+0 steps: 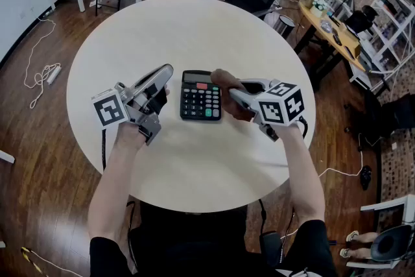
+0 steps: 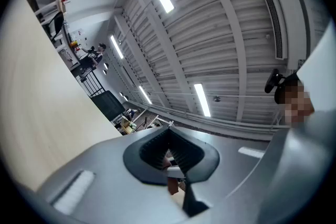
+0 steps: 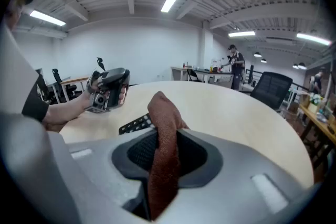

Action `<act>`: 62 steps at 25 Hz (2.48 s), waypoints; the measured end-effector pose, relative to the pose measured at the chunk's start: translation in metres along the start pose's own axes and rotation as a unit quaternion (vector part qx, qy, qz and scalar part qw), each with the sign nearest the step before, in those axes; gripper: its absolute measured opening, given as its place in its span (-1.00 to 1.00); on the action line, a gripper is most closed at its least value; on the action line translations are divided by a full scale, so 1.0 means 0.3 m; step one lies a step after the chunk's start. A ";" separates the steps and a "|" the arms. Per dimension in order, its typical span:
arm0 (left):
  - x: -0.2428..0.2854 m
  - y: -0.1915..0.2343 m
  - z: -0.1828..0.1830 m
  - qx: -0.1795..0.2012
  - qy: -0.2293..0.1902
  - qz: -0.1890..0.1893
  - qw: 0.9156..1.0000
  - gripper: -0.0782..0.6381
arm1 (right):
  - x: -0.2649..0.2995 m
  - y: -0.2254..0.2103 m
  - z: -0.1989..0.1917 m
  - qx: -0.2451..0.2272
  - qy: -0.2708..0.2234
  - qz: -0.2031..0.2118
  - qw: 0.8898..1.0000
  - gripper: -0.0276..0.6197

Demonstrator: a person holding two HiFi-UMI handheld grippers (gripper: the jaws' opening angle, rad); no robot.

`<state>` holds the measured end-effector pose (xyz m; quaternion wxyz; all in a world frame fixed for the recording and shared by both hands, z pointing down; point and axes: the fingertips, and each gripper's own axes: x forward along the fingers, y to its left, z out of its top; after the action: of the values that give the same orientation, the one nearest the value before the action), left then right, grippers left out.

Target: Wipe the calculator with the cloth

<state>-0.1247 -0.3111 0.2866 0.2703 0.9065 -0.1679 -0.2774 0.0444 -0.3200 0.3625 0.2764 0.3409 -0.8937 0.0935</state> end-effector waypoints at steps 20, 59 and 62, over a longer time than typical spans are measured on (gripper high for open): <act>-0.050 0.095 -0.008 -0.108 -0.078 -0.002 0.991 -0.77 | 0.378 0.156 0.136 -0.099 0.096 0.026 0.990 -0.62; -0.039 0.100 -0.029 -0.135 -0.047 0.013 0.990 -0.77 | 0.110 -0.119 0.064 -0.110 0.094 -0.089 0.985 -0.61; -0.042 0.100 -0.029 -0.140 -0.053 0.008 0.989 -0.77 | 0.191 0.015 0.126 -0.139 0.076 -0.037 0.987 -0.61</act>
<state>-0.1340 -0.3258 0.3153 0.3873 0.8426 -0.1484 -0.3435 -0.0100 -0.3620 0.3632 0.3914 0.3239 -0.8612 -0.0164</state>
